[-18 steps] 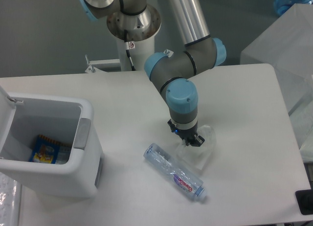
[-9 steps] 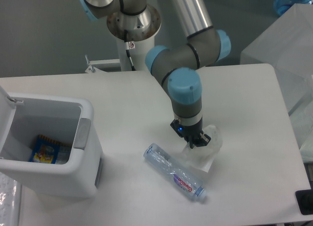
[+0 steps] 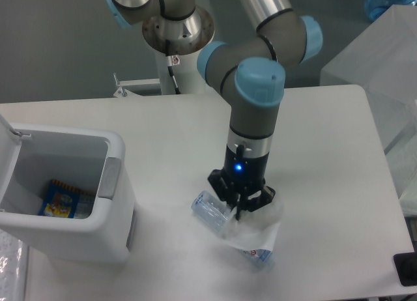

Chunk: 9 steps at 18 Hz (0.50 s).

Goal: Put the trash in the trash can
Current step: 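Lift the bag and carry it over the white trash bin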

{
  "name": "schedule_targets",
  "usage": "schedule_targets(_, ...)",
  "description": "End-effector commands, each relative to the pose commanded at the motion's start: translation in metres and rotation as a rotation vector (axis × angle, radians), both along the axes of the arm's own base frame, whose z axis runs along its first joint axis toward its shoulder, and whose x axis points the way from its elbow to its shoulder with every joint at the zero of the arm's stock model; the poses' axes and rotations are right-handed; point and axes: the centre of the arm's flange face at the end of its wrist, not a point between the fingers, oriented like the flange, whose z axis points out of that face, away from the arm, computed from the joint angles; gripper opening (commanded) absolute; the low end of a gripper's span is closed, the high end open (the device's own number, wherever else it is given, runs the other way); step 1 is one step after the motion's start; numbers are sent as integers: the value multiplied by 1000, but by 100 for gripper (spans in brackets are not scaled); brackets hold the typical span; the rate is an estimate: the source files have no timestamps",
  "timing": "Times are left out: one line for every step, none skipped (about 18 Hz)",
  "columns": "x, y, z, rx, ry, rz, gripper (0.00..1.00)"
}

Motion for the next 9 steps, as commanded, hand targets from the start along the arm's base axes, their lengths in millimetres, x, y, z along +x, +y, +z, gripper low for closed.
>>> schedule_targets(8,1,12,29,-4,-12,0)
schedule_targets(16,3,25,55,-10,-16,1)
schedule_targets(26,5,36,75,-21,-14,1)
schedule_targets(37,8,44,90,-31,-13,1)
schedule_targets(48,12,53,106,-36,-21,1)
schedule_targets(62,13,64,124,-39,-33,1)
schedule_targets(74,15,74,140,-44,-41,2)
schedule_targets(86,17,81,151,-53,-49,2)
schedule_targets(99,19,88,161,-58,-56,2)
